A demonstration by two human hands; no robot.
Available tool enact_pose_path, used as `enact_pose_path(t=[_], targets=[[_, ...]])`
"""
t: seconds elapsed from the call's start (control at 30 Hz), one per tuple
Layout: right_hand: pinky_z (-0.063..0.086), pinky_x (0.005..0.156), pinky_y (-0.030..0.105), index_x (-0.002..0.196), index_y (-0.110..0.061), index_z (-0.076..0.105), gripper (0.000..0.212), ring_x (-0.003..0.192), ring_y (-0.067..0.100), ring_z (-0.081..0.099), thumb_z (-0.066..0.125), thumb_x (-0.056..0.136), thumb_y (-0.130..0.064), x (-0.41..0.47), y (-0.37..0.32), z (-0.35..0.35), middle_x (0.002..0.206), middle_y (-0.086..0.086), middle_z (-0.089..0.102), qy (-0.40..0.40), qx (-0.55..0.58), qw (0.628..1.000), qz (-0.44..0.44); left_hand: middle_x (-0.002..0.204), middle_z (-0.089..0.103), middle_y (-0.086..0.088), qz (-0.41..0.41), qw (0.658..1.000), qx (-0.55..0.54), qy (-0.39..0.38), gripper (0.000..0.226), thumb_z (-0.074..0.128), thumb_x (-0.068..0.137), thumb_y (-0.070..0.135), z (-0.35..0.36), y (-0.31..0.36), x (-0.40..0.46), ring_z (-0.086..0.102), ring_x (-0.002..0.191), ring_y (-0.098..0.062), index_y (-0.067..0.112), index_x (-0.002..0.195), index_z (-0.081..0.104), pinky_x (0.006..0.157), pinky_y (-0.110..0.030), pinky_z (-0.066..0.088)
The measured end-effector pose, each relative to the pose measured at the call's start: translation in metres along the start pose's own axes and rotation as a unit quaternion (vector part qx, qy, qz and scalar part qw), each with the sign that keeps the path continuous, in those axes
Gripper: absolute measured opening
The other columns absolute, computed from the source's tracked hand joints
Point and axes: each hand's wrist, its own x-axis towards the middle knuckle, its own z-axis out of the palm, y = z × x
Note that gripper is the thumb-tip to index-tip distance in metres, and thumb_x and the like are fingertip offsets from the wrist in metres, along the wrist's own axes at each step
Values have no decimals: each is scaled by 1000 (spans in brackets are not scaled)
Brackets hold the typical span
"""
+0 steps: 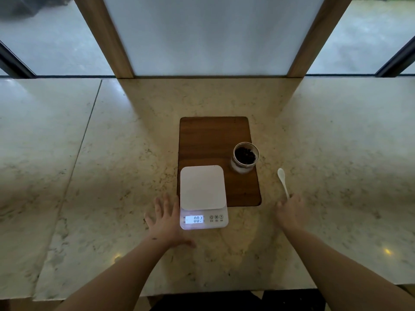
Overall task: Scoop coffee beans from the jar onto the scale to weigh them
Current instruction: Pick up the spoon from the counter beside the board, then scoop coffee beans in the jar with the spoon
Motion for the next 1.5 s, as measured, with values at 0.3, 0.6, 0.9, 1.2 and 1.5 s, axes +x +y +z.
enact_pose_path(t=[0.3, 0.6, 0.9, 1.2, 1.5], targets=[[52, 68, 36, 98, -13, 67, 17, 81, 25, 63, 54, 95, -25, 16, -2, 1, 95, 8, 66, -39, -15, 999, 11, 140, -62, -5, -8, 1000, -3, -5, 163, 64, 39, 97, 1, -1, 0, -61, 125, -32, 35, 133, -53, 107, -76, -20], [38, 48, 28, 76, -16, 57, 25, 63, 15, 58, 52, 95, -32, -1, -15, 25, 73, 2, 60, -112, 12, 993, -26, 144, -58, -7, -14, 1000, -2, -9, 160, 69, 47, 92, -5, 5, -6, -56, 130, -36, 32, 137, -49, 108, -74, -19], [33, 48, 25, 86, -16, 47, 17, 63, 15, 51, 46, 101, -23, -23, -49, -11, 78, 1, 51, 40, 165, 973, -156, 148, -53, -9, -21, 1000, 7, -12, 162, 71, 47, 91, -10, 8, -10, -51, 133, -38, 28, 145, -43, 112, -75, -13], [32, 43, 32, 89, -15, 44, 14, 52, 20, 51, 43, 101, -21, 3, -93, -52, 64, 2, 53, 45, -25, 955, -292, 150, -51, -9, -27, 1000, -6, -3, 163, 74, 47, 88, -8, 10, -11, -50, 134, -38, 29, 147, -40, 112, -74, -13], [22, 36, 24, 83, -17, 42, 17, 40, 12, 41, 53, 95, -12, 18, -105, -61, 54, -4, 44, 73, -142, 929, -334, 156, -44, -12, -14, 1000, -24, 2, 146, 69, 65, 83, -14, 16, -20, -43, 139, -38, 27, 151, -35, 115, -73, -6]])
